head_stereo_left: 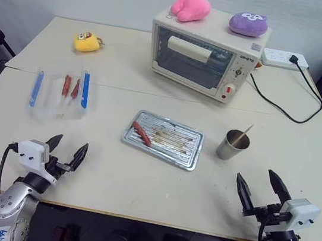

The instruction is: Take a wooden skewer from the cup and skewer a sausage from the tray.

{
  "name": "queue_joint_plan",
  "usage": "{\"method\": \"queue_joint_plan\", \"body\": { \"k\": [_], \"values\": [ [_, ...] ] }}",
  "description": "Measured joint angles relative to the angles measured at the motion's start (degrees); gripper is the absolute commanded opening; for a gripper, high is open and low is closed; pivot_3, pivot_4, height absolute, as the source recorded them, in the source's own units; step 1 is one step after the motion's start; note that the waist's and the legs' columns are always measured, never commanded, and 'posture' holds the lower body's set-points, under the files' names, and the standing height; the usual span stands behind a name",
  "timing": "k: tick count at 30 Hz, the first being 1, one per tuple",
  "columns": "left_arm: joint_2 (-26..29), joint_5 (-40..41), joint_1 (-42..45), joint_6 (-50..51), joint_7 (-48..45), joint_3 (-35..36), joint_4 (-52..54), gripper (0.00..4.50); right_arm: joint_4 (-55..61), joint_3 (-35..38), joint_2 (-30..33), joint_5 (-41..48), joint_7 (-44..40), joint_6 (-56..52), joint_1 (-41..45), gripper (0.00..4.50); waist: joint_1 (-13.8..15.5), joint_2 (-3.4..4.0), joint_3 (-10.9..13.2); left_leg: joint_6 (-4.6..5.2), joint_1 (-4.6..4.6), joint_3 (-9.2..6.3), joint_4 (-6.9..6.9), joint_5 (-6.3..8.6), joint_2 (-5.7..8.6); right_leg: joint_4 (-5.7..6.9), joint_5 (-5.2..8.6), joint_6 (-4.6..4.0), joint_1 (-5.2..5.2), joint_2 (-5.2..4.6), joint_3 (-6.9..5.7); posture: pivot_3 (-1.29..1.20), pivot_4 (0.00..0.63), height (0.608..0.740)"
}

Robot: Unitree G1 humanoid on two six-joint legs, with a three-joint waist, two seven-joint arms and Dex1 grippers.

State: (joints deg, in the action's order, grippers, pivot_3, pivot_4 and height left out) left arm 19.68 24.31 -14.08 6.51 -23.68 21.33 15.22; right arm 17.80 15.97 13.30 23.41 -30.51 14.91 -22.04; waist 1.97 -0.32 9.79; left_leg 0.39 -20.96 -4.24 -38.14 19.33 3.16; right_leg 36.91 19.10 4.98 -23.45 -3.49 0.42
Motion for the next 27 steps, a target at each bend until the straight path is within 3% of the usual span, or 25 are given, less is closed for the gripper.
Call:
{"method": "queue_joint_plan", "body": {
  "k": [7, 10, 15, 19, 27],
  "values": [
    [3.9, 5.0, 1.2, 3.3, -6.7, -0.6, 0.6, 4.46, 1.2, 0.4, 2.5, 3.0, -1.4, -2.7, -0.1, 4.50, -0.4, 0.01, 0.0, 0.00, 0.00, 0.01, -0.03, 0.00, 0.00, 0.06, 0.00, 0.00, 0.00, -0.01, 0.01, 0.00, 0.150, 0.740],
    [9.3, 12.6, 4.1, 6.5, -15.5, -0.3, 2.8, 4.46, 4.1, 5.1, 7.7, 10.3, -4.5, -6.3, -3.0, 4.50, -0.5, 0.10, 0.0, 0.01, 0.03, 0.01, -0.04, -0.01, 0.00, 0.02, 0.00, 0.00, 0.06, -0.02, 0.01, 0.00, 0.150, 0.740],
    [19.4, 14.7, 12.7, 9.2, -27.6, -2.2, 1.1, 4.46, 4.7, 12.4, 19.7, 22.1, -11.3, -16.4, -3.4, 4.50, -0.8, 0.24, 0.0, 0.12, 0.77, 0.08, 0.13, 0.06, -0.03, -0.11, 0.03, -0.06, 0.80, 0.00, 0.06, 0.00, 0.150, 0.740],
    [20.2, 16.9, 19.5, 12.4, -32.0, -4.4, -1.2, 4.46, 1.0, 14.0, 25.4, 23.9, -15.8, -20.2, 3.6, 4.50, -1.2, 0.29, 0.0, 0.15, 0.82, 0.08, 0.17, 0.09, -0.09, -0.20, 0.04, -0.06, 0.87, 0.04, 0.04, 0.00, 0.150, 0.740],
    [17.3, 17.3, 21.0, 14.7, -32.6, -6.2, -2.5, 4.46, -9.9, 9.3, 35.9, 23.9, -24.2, -32.7, 20.0, 4.50, -1.2, 0.29, 0.0, 0.17, 0.71, 0.08, 0.06, 0.11, -0.10, -0.28, 0.03, -0.04, 0.84, 0.03, 0.01, 0.00, 0.150, 0.740]
  ]
}}
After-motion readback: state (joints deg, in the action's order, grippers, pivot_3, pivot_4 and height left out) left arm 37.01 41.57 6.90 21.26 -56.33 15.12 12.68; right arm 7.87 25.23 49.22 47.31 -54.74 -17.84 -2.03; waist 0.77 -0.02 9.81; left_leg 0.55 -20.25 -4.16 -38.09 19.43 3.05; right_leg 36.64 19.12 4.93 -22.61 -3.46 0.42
